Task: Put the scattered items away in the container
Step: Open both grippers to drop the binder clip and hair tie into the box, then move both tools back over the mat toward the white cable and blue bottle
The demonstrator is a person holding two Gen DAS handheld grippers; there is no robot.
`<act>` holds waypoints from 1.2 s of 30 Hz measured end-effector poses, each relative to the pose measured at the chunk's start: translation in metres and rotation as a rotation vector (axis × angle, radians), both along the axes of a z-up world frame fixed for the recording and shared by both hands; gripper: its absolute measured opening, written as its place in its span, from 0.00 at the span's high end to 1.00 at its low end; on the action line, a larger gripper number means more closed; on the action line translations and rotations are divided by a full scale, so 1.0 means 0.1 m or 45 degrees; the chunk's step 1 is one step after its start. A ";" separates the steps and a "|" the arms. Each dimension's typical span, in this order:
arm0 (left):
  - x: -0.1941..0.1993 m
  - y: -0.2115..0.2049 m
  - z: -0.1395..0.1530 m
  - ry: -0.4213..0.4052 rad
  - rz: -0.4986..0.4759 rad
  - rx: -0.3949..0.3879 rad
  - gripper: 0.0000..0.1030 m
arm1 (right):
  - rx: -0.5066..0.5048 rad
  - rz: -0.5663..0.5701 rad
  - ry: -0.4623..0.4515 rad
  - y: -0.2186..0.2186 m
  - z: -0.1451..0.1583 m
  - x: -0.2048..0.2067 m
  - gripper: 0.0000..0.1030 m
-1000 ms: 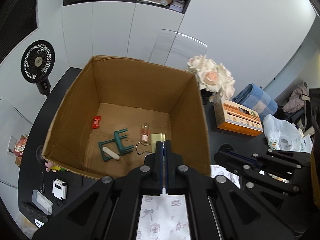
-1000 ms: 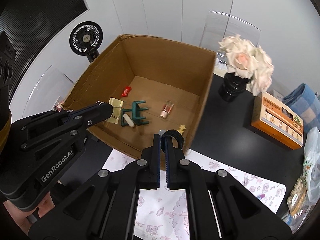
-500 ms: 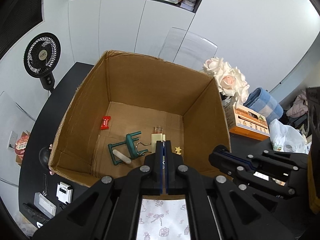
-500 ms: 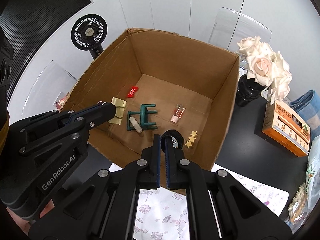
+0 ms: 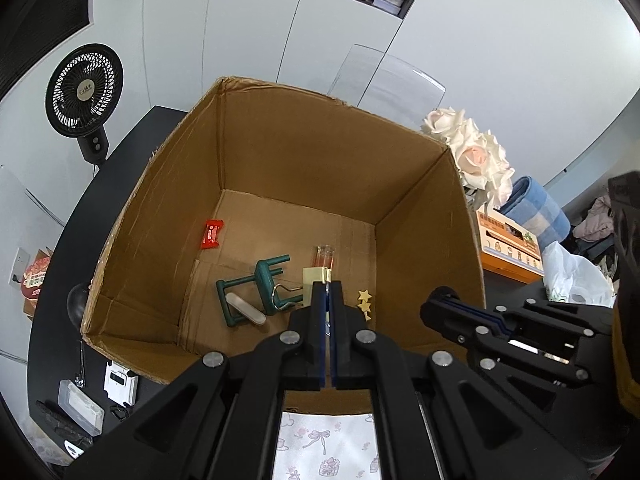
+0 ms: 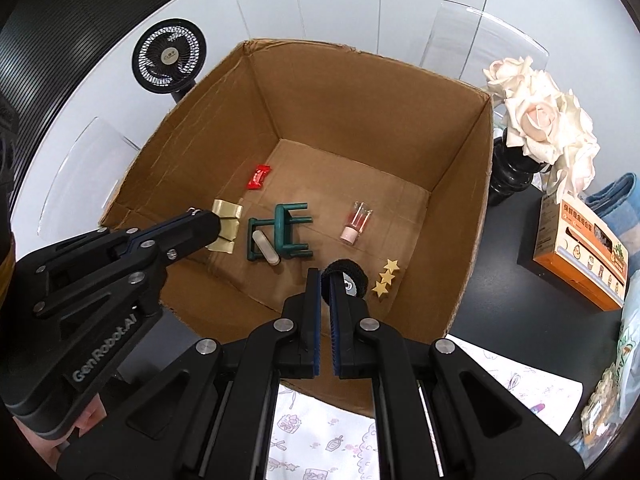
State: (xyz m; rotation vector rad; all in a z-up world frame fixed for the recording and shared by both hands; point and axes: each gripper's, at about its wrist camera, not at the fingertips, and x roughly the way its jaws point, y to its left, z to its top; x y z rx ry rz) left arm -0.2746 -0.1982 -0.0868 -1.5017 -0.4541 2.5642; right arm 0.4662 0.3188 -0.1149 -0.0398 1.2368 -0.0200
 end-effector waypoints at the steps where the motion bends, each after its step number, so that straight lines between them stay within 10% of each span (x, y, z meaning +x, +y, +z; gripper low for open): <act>1: -0.01 -0.01 -0.01 -0.004 0.000 0.008 0.99 | -0.013 0.000 0.000 0.00 -0.01 0.00 0.93; 4: -0.02 -0.01 -0.02 -0.015 0.001 -0.017 0.93 | -0.033 -0.003 0.014 0.01 -0.04 0.01 0.83; 6: -0.01 -0.03 -0.01 -0.002 0.024 -0.041 0.62 | -0.053 -0.020 -0.004 -0.01 -0.04 -0.01 0.31; 8: 0.01 -0.06 0.00 0.017 0.043 -0.058 0.00 | -0.056 -0.031 -0.021 -0.03 -0.04 -0.03 0.09; 36: 0.29 0.00 0.47 0.110 0.073 -0.105 0.00 | -0.038 -0.045 -0.155 -0.06 0.48 -0.43 0.00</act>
